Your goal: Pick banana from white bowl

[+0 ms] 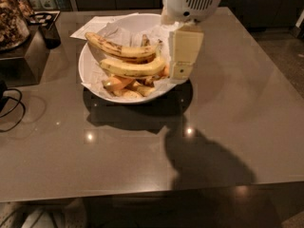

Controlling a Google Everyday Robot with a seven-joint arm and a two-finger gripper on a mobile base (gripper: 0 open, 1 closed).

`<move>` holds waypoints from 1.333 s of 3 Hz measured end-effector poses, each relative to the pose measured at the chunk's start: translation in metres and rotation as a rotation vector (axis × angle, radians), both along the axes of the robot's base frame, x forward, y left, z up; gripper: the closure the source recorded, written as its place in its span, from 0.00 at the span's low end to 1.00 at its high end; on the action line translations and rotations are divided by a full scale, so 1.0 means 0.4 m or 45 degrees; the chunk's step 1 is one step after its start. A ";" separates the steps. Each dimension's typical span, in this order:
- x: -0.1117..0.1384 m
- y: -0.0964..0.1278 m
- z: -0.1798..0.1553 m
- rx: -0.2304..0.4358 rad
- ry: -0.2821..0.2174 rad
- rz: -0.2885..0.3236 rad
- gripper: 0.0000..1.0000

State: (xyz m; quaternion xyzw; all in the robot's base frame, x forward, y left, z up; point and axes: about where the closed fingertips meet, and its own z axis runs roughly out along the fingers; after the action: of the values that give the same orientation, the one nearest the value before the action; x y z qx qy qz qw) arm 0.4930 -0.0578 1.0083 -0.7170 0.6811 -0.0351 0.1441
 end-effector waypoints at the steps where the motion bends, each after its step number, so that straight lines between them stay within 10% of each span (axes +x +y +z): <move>1: 0.018 0.071 -0.012 -0.017 0.022 0.077 0.42; 2: 0.046 0.120 -0.037 -0.020 0.059 0.117 0.63; 4: 0.104 0.175 -0.087 -0.034 0.107 0.149 0.50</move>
Offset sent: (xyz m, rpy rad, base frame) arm 0.0099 0.0506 -0.0327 -0.0905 0.1759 0.1254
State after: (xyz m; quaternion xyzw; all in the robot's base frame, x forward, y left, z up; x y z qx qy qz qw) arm 0.5346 0.0122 0.9733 -0.7584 0.6428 -0.0054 0.1075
